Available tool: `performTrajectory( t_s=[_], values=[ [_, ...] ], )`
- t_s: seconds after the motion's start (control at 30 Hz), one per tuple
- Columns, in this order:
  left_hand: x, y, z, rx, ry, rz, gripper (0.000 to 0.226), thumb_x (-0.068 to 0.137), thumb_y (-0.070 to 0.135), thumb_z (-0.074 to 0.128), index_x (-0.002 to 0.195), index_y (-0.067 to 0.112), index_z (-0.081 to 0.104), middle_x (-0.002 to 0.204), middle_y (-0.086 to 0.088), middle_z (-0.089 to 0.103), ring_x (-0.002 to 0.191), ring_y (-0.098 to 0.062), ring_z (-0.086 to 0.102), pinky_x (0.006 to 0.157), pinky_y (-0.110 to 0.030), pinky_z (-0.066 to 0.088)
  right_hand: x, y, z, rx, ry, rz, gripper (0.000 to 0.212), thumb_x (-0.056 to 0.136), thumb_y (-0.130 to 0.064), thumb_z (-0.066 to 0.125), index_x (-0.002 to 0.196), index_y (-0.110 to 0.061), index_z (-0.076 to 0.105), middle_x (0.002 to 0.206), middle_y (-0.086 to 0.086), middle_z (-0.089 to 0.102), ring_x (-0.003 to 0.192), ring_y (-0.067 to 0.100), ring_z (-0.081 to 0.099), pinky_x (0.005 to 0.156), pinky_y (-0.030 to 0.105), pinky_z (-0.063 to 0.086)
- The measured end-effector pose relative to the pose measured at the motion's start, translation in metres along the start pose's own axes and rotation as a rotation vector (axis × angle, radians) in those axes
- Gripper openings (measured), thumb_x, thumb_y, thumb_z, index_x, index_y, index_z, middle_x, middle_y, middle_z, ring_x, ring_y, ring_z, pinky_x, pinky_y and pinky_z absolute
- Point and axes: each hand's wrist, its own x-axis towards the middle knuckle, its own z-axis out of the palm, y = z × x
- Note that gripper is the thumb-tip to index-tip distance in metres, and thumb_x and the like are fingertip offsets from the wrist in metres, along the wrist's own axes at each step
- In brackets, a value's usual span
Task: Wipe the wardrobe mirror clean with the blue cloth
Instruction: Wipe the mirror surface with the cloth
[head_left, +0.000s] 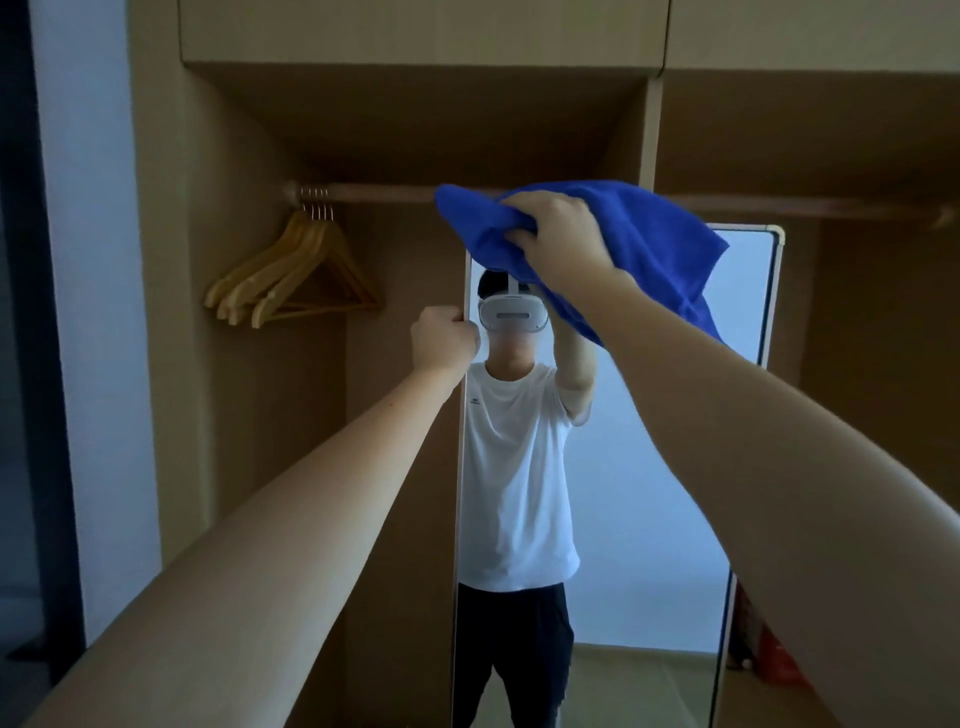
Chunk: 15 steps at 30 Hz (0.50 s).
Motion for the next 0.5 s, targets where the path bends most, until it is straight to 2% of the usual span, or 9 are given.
performTrajectory(
  t_s=[0.07,0.17,0.37,0.43,0.5],
  values=[
    [0.002,-0.001,-0.002,-0.01,-0.022,-0.007,0.017,0.082,-0.003,0.049,0.084,-0.012,0.063,0.072,-0.014,0.053,0.067,-0.021,0.049,0.059,-0.031,0.039,-0.001,0.014,-0.007,-0.022,-0.007,0.016,0.025,0.098,-0.022,0.053,0.121,-0.02,0.063,0.108,0.004,0.069,0.096,0.022,0.062,0.089,0.037,0.047],
    [0.001,-0.002,-0.007,-0.005,-0.081,-0.022,0.018,0.083,-0.003,0.05,0.085,-0.013,0.064,0.071,-0.014,0.053,0.066,-0.022,0.05,0.059,-0.03,0.039,0.003,0.026,-0.009,-0.005,0.036,0.093,0.02,0.097,-0.027,0.054,0.116,-0.026,0.063,0.102,-0.002,0.068,0.094,0.021,0.063,0.09,0.039,0.048],
    [-0.007,-0.01,-0.013,-0.095,-0.155,-0.028,0.025,0.079,0.008,0.048,0.078,-0.012,0.063,0.069,-0.011,0.052,0.068,-0.019,0.047,0.064,-0.032,0.036,0.017,-0.017,0.028,0.004,0.097,0.063,0.023,0.094,-0.022,0.055,0.115,-0.022,0.066,0.107,0.001,0.069,0.096,0.023,0.063,0.091,0.042,0.048],
    [-0.005,-0.013,-0.011,-0.115,-0.169,-0.046,0.022,0.078,0.01,0.047,0.071,-0.004,0.062,0.07,-0.008,0.051,0.068,-0.018,0.045,0.065,-0.033,0.034,0.023,-0.029,0.04,-0.014,0.11,0.034,0.023,0.092,-0.017,0.054,0.11,-0.019,0.068,0.104,0.003,0.07,0.094,0.025,0.063,0.091,0.042,0.047],
    [-0.002,-0.017,-0.01,-0.137,-0.183,-0.065,0.017,0.074,0.01,0.044,0.07,0.012,0.06,0.071,-0.004,0.047,0.07,-0.017,0.041,0.066,-0.034,0.032,0.023,-0.031,0.046,-0.023,0.123,0.007,0.023,0.088,-0.014,0.054,0.104,-0.017,0.07,0.1,0.005,0.071,0.092,0.029,0.064,0.089,0.042,0.046]
  ],
)
